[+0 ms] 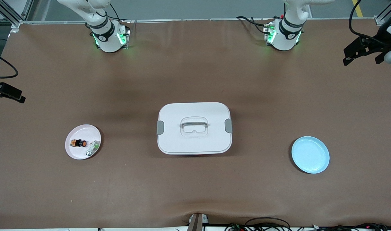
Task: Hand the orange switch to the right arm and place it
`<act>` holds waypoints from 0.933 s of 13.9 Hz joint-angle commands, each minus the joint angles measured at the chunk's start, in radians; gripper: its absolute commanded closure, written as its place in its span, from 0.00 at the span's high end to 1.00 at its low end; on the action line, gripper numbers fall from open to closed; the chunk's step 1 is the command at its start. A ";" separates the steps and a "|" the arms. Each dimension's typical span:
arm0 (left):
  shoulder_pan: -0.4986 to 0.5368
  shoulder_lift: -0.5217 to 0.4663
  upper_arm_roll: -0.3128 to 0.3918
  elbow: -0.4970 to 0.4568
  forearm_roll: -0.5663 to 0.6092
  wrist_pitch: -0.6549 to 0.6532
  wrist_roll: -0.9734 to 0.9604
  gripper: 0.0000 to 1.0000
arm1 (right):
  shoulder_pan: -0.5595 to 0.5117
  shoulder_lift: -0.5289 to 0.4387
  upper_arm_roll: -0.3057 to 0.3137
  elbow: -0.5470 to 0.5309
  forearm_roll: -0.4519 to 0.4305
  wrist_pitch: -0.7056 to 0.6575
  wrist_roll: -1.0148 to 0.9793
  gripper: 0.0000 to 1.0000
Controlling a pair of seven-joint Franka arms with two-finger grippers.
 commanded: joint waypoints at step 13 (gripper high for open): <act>-0.005 -0.010 0.010 0.012 0.007 -0.019 0.020 1.00 | -0.006 0.014 0.003 0.029 -0.007 -0.018 -0.007 1.00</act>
